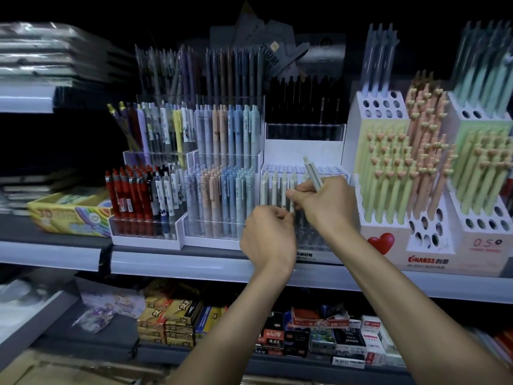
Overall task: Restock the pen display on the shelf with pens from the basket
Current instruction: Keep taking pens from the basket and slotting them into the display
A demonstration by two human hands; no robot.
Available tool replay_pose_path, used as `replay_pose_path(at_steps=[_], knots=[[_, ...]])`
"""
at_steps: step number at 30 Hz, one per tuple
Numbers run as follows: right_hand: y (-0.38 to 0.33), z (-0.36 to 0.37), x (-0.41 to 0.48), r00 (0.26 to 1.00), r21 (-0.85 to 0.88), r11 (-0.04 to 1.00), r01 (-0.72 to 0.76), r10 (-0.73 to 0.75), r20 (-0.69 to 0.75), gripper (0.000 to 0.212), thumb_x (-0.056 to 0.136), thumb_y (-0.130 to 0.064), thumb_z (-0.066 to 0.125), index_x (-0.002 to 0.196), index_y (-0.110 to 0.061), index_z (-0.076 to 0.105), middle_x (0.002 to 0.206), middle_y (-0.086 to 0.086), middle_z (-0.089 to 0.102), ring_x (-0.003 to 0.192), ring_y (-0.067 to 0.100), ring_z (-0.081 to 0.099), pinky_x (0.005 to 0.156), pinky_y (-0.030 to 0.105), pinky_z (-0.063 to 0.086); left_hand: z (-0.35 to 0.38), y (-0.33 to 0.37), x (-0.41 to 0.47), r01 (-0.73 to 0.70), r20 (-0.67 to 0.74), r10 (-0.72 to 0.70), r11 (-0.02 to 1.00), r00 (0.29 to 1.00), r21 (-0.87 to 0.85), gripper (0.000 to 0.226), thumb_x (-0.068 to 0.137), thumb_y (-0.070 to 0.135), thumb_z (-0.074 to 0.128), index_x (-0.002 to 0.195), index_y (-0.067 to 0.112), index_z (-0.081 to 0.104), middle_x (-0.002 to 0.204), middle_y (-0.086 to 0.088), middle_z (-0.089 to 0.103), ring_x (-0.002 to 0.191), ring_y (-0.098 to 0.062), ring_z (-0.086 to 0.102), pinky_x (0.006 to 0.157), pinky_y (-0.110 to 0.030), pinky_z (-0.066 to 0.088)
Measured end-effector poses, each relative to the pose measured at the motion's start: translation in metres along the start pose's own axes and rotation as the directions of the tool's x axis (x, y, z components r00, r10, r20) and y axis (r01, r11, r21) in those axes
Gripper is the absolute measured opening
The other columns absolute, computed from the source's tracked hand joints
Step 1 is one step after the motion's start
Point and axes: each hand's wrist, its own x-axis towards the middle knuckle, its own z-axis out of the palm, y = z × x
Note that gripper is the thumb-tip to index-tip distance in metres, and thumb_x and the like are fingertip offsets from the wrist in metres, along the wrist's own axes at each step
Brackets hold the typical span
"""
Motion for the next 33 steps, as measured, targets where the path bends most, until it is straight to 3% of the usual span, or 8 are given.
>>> replay_pose_path(at_steps=[8,15,19,24,27,29,31,33], knots=[[0.007,0.001,-0.001,1.0,0.018,1.0,-0.004,0.004,-0.01,0.022,0.077,-0.035,0.088,0.078,-0.018,0.075,0.071,0.001,0.075,0.069,0.022,0.073,0.07,0.04,0.061,0.004,-0.003,-0.004,0.016,-0.005,-0.016,1.0,1.0,0.013,0.015,0.093,0.042,0.073,0.087,0.03,0.08,0.083,0.009,0.077,0.08,-0.019,0.071,0.064,-0.03,0.043],[0.005,-0.004,-0.011,1.0,0.049,0.999,0.018,-0.017,-0.015,0.021,0.078,-0.037,0.087,0.082,-0.02,0.075,0.073,-0.005,0.075,0.072,0.018,0.072,0.068,0.034,0.058,0.0,-0.01,-0.008,-0.018,-0.021,0.019,0.999,1.0,0.029,0.016,0.092,0.041,0.074,0.082,0.031,0.08,0.072,0.011,0.074,0.069,-0.014,0.068,0.056,-0.027,0.039],[0.006,-0.007,-0.017,1.0,0.092,0.996,0.017,-0.018,0.017,0.029,0.074,-0.04,0.09,0.087,-0.021,0.073,0.076,-0.007,0.073,0.075,0.017,0.072,0.072,0.036,0.059,-0.01,-0.016,-0.015,-0.005,-0.026,0.006,0.999,1.0,0.032,0.015,0.092,0.045,0.074,0.086,0.033,0.081,0.081,0.013,0.077,0.079,-0.014,0.071,0.061,-0.028,0.044],[0.011,-0.017,-0.031,0.998,0.146,0.989,-0.007,-0.001,0.057,0.02,0.078,-0.03,0.087,0.086,-0.024,0.071,0.071,-0.006,0.072,0.07,0.016,0.072,0.073,0.038,0.061,-0.028,-0.032,-0.022,-0.056,-0.018,0.056,0.998,0.998,0.037,0.017,0.09,0.05,0.075,0.085,0.035,0.081,0.093,0.018,0.076,0.084,-0.006,0.067,0.059,-0.027,0.043],[0.013,-0.027,-0.044,0.979,0.276,0.95,-0.143,0.095,0.181,0.015,0.082,-0.021,0.083,0.081,-0.017,0.069,0.065,0.001,0.072,0.062,0.021,0.071,0.068,0.036,0.058,-0.035,-0.039,-0.026,-0.102,0.095,0.11,0.991,0.989,-0.092,0.013,0.09,0.046,0.077,0.082,0.036,0.08,0.08,0.013,0.071,0.073,-0.009,0.059,0.061,-0.031,0.046],[0.016,-0.032,-0.052,0.933,0.283,0.922,-0.262,0.167,0.32,0.017,0.085,-0.019,0.079,0.083,-0.013,0.064,0.063,0.003,0.065,0.055,0.017,0.061,0.057,0.032,0.049,-0.039,-0.04,-0.032,-0.092,0.208,0.145,0.965,0.967,-0.246,0.011,0.09,0.038,0.077,0.079,0.033,0.08,0.074,0.008,0.07,0.07,-0.014,0.06,0.07,-0.036,0.051],[0.021,-0.036,-0.062,0.879,0.237,0.912,-0.335,0.212,0.427,0.027,0.084,-0.028,0.078,0.095,-0.017,0.057,0.079,0.001,0.06,0.065,0.013,0.054,0.057,0.027,0.038,-0.045,-0.038,-0.043,-0.049,0.302,0.169,0.929,0.938,-0.368,0.014,0.094,0.029,0.073,0.083,0.025,0.081,0.077,0.003,0.074,0.075,-0.012,0.064,0.08,-0.037,0.054],[0.025,-0.043,-0.073,0.856,0.21,0.907,-0.365,0.238,0.459,0.038,0.086,-0.038,0.074,0.107,-0.018,0.049,0.088,0.001,0.054,0.076,0.016,0.052,0.064,0.03,0.042,-0.051,-0.035,-0.057,-0.002,0.386,0.187,0.902,0.903,-0.432,0.017,0.098,0.024,0.068,0.089,0.02,0.082,0.085,0.005,0.077,0.079,-0.005,0.067,0.081,-0.027,0.054]])
